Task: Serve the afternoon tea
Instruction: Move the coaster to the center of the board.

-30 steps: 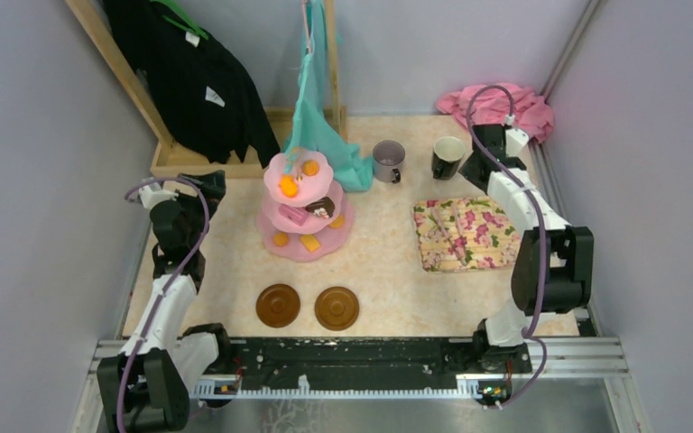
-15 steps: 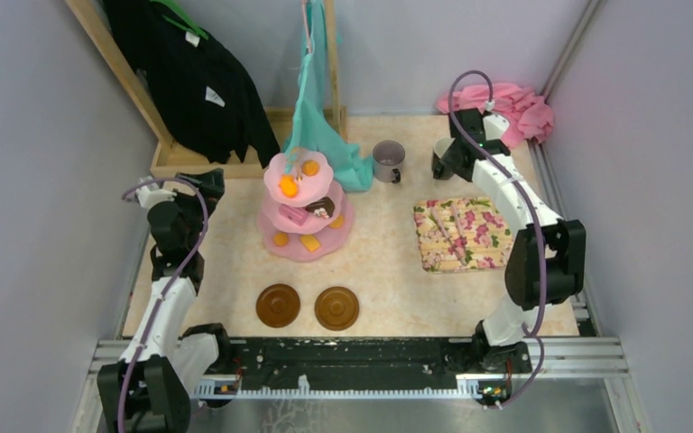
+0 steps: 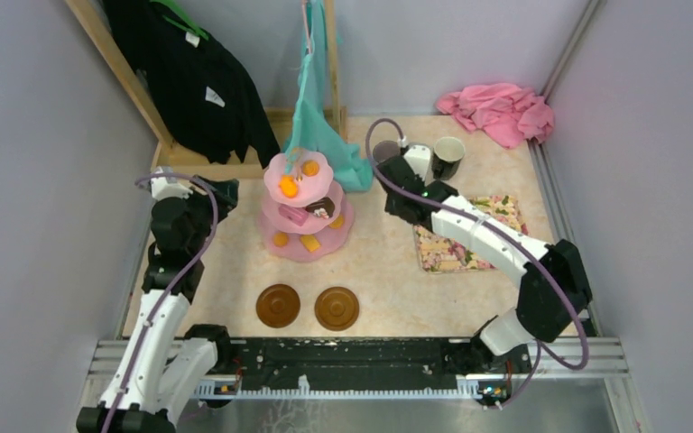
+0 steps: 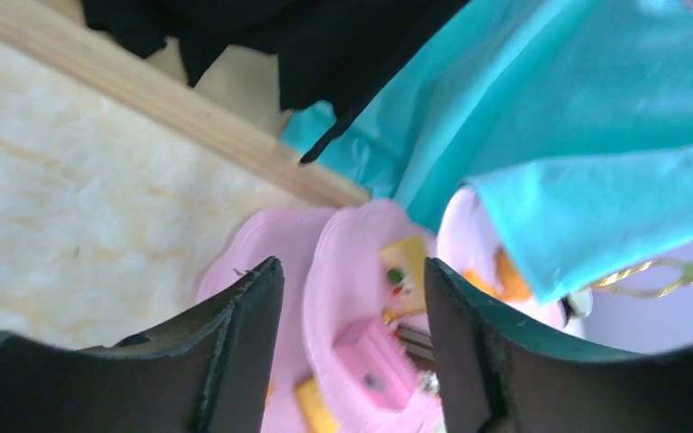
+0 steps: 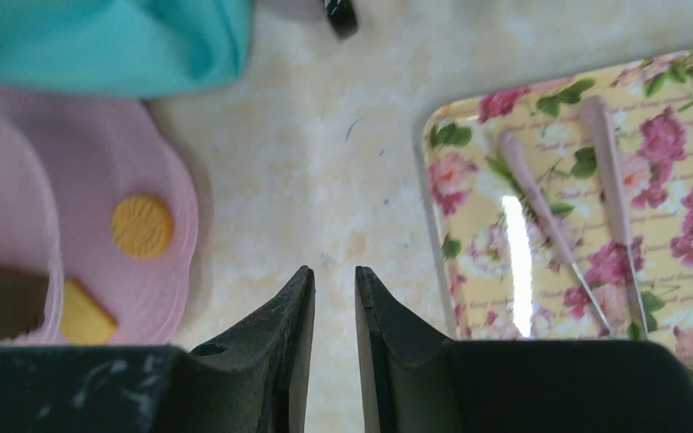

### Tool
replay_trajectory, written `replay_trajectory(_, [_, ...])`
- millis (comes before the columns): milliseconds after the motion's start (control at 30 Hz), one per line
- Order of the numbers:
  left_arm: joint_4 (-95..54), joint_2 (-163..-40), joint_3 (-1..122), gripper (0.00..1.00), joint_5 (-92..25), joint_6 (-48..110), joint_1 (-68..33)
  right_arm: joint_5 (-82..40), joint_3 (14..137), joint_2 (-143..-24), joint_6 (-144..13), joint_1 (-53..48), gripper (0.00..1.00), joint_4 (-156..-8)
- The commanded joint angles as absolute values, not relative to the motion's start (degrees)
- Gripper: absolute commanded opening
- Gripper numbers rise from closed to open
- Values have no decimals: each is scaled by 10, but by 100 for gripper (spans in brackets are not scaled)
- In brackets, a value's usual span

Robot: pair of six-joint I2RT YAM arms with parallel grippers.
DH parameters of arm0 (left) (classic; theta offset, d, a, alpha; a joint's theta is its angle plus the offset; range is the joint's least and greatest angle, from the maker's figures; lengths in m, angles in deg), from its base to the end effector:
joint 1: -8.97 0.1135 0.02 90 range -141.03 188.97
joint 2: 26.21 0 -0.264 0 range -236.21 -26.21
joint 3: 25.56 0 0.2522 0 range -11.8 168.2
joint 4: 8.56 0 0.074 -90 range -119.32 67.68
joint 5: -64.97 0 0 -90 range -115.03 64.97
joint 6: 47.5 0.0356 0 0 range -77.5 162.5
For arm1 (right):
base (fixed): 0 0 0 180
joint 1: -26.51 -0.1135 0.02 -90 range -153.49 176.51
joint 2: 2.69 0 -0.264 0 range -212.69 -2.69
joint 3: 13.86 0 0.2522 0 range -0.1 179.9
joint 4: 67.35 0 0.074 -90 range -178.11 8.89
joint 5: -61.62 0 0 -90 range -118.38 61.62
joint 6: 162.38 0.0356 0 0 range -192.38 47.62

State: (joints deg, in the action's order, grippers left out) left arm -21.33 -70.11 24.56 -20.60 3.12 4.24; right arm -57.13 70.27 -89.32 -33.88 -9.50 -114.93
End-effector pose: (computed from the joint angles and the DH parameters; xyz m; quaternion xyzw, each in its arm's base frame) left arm 0.1889 -0.0129 0.3114 -0.2466 0.7043 -0.2230 0.6272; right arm 0.2721 0.1766 0.2854 0.1045 0.9084 0.0144 0.4045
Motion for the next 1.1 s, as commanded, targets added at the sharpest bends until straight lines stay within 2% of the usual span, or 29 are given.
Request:
replay_trajectory(0, [-356,-644,240,55,-246,49,41,-613,666,-824,-350,-171,21,-1121])
replay_trajectory(67, [-396,-621,246,43,-257,45,41,-616,651,-807,-346,-203,17,-1116])
replay_trajectory(133, [-433,-607,252,35,-269,38,40,-614,642,-790,-341,-232,13,-1112])
replay_trajectory(167, [-445,-604,252,32,-278,33,40,-614,637,-785,-340,-246,7,-1109])
replay_trajectory(267, [-472,-603,245,18,-299,18,40,-611,625,-777,-337,-289,5,-1101])
replay_trajectory(300, [-476,-604,240,13,-308,13,38,-611,622,-778,-334,-299,0,-1102])
replay_trajectory(433, [-485,-614,222,1,-313,7,21,-603,596,-782,-326,-338,0,-1085])
replay_trajectory(833, [-511,-727,198,0,-233,28,-107,-559,562,-847,-329,-418,0,-1032])
replay_trajectory(1067, [-542,-763,190,0,-198,-3,-200,-515,547,-866,-334,-426,0,-1016])
